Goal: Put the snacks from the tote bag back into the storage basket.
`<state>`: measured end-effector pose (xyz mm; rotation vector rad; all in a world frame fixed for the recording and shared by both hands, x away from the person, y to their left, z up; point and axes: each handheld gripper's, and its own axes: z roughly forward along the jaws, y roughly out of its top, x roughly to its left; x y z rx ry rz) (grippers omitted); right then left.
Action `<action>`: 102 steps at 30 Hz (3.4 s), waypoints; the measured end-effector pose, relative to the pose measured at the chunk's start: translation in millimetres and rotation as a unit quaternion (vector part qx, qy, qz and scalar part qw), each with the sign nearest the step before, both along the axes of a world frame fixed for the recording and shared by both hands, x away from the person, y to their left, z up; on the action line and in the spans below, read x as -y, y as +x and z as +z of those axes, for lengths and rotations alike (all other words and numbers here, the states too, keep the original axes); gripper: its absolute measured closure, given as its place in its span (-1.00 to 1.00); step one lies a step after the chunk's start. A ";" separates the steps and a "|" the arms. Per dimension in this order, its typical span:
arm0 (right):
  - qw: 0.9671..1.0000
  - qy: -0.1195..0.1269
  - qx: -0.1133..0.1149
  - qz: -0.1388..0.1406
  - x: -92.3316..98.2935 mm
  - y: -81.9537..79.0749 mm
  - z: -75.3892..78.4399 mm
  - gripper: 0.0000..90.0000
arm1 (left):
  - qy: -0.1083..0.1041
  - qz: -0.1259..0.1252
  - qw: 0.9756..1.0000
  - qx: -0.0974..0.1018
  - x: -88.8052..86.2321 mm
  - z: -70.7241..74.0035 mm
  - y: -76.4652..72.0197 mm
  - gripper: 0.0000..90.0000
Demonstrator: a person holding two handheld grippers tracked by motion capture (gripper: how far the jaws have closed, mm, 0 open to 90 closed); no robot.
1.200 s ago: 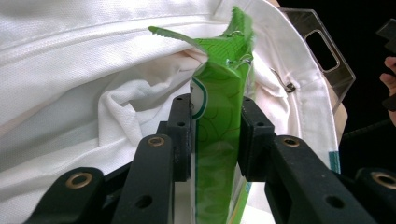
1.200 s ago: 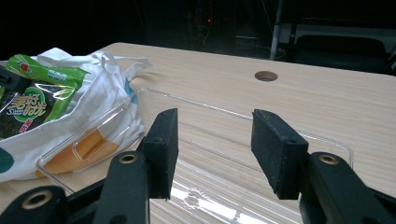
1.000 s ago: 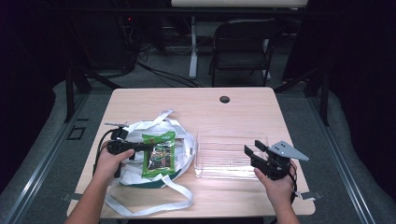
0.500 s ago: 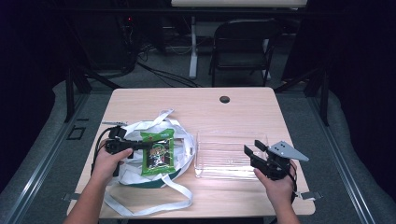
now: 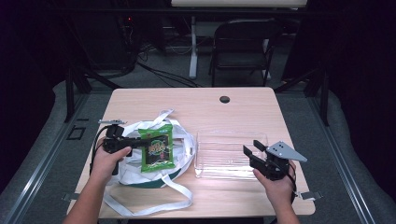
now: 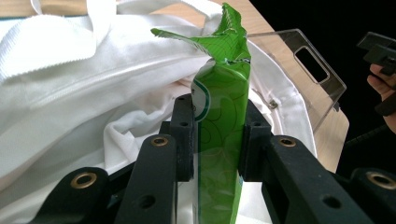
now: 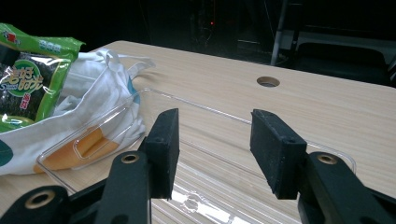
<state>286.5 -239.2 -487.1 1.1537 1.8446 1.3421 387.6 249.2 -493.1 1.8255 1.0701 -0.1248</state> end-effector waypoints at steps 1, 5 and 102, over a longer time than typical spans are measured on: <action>1.000 0.000 0.000 0.000 0.0 0.0 0.0 0.17 | 0.000 0.000 1.000 0.000 0.0 0.0 0.0 0.62; 1.000 0.000 -0.001 0.002 -0.9 0.0 -0.3 0.17 | 0.002 0.001 1.000 0.008 -0.3 2.9 -1.1 0.62; 0.989 -0.111 -0.005 0.097 -28.7 -6.7 14.2 0.48 | -0.033 -0.038 0.985 0.165 35.8 55.4 -37.1 0.62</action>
